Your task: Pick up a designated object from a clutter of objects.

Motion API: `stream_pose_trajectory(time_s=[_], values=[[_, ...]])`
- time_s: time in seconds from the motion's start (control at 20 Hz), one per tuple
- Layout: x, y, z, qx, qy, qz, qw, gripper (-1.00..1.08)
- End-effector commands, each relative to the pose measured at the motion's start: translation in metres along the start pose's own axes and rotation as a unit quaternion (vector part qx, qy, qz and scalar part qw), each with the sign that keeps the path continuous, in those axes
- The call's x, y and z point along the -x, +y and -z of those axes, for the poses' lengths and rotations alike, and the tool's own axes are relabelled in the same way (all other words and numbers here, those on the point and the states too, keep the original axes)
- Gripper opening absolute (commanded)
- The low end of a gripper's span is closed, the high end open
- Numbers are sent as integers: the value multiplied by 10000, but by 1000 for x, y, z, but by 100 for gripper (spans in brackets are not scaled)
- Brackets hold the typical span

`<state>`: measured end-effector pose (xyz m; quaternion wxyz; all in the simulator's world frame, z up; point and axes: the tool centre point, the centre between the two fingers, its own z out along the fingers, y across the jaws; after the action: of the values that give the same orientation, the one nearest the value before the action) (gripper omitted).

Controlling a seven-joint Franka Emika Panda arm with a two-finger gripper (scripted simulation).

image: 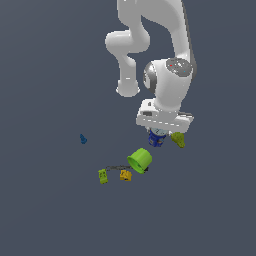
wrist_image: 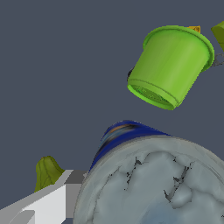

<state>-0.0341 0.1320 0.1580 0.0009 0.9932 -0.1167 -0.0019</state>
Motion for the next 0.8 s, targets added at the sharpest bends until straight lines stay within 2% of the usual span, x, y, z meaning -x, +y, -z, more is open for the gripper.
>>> stream_pose_trajectory(time_s=[0.0,0.75], values=[[6,-8,26,-6,21,2,10000,-100],[49,-54,174,-6,21,2,10000,-100]])
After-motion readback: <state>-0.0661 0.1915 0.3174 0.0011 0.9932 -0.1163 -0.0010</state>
